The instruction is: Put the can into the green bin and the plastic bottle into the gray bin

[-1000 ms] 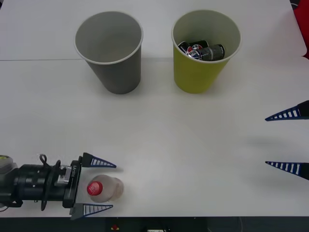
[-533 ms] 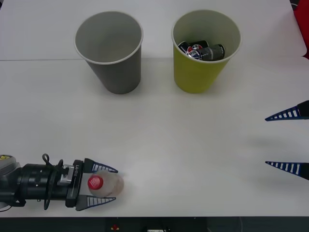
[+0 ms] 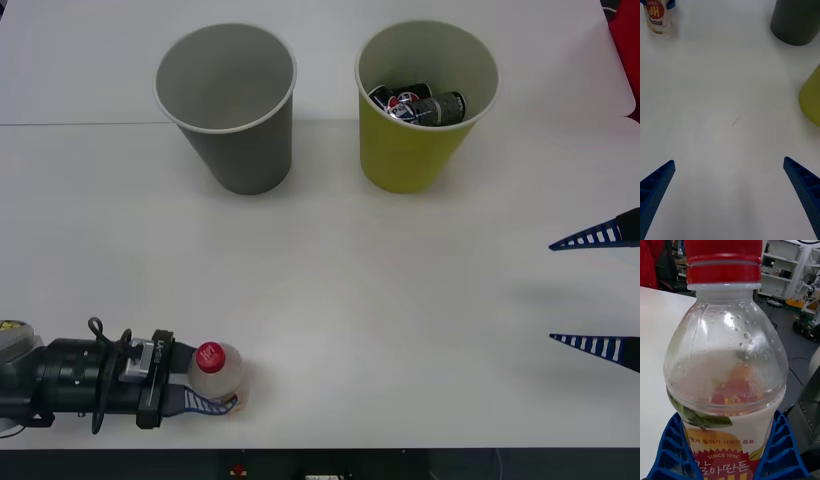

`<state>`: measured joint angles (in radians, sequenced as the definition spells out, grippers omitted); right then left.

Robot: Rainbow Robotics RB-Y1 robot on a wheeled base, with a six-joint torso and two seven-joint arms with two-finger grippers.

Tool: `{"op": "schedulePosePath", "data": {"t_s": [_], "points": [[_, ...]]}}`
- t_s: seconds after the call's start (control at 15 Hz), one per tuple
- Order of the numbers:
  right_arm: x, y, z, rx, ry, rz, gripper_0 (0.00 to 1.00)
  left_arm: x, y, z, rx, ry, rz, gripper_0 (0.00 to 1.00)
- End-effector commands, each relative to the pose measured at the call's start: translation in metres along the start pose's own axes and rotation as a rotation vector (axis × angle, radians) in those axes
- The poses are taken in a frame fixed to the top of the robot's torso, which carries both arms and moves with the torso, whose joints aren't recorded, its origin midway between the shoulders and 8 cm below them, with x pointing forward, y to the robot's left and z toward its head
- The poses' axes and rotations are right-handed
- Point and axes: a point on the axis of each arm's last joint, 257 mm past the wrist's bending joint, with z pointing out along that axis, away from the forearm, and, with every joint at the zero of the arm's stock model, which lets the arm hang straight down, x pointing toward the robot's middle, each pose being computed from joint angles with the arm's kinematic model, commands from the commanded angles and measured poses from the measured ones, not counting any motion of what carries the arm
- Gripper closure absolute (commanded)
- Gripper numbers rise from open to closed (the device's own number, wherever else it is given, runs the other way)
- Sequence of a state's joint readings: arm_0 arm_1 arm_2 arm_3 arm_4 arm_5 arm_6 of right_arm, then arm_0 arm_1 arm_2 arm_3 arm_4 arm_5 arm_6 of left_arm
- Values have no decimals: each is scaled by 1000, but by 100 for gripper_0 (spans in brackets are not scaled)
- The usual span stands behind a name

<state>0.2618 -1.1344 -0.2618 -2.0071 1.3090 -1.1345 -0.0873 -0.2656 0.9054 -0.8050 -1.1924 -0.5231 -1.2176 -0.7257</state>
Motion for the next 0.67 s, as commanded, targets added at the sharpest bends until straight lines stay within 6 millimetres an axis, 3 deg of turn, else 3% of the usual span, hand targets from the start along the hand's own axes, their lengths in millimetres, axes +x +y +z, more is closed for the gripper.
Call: {"op": "schedulePosePath", "data": {"t_s": [0.07,0.33,0.67], "points": [[0,0,0,0,0,0,0,-12,7,-3,24,22,-12,100],[0,0,0,0,0,0,0,-35,19,-23,27,96,-43,100],[0,0,0,0,0,0,0,-80,32,-28,11,164,-137,100]]}}
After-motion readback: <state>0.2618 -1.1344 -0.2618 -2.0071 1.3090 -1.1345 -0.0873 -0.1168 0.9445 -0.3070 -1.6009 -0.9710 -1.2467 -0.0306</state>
